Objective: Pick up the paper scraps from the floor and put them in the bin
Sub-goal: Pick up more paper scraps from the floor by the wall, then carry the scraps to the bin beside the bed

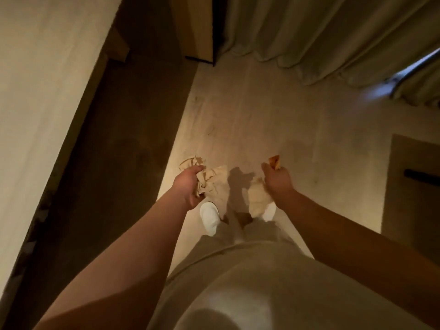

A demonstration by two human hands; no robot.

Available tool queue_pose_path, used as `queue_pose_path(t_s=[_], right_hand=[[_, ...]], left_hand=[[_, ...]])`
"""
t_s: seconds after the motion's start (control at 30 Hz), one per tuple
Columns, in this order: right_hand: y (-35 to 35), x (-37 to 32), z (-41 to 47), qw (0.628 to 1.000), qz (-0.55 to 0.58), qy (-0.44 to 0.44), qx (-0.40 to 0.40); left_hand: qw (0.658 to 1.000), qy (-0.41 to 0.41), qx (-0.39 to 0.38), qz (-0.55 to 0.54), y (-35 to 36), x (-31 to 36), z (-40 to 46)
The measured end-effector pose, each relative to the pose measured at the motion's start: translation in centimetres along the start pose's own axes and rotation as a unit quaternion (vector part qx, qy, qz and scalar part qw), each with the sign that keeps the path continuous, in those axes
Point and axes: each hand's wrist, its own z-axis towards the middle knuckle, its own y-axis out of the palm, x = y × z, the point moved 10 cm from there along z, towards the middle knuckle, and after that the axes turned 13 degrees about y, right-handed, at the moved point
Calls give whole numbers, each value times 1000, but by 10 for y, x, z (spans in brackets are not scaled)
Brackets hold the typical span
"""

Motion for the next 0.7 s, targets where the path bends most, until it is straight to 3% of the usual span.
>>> queue_pose_path(t_s=[0.23,0.53,0.7], right_hand=[[-128,137,-15,973,204,97,42],[-284,394,-55,885,395,200,144],[-326,551,-96,803,506,270,164]], left_hand=[[979,-12,-110,170,102,-69,-44],[910,-10,-221,350,246,-243,-145],[826,-17,-285,486,289,-380,-224]])
